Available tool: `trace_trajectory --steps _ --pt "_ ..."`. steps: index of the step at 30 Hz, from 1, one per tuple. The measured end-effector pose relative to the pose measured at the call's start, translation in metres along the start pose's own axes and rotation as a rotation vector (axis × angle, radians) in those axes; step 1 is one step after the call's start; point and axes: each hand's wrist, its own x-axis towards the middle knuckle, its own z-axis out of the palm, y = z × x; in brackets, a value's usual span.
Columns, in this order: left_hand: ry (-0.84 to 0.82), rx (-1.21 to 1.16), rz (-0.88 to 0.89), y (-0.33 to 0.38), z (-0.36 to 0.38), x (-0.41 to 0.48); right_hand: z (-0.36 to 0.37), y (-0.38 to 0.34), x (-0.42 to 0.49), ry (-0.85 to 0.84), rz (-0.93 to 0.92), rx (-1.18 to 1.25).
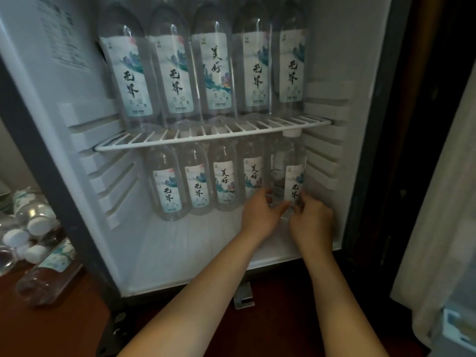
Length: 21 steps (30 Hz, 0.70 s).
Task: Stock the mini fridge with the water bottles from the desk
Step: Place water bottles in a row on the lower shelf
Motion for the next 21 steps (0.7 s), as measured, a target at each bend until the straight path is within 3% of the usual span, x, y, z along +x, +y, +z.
trace_trajectory --steps 9,21 --pt "-0.112 0.163 0.101 -0.006 -0.002 0.009 -0.004 -0.001 -0.002 -0.035 -0.007 -0.006" --pt "-0.268 0.216 0.085 -0.002 -0.016 0.006 0.004 0.004 -0.003 0.093 -0.029 -0.011"
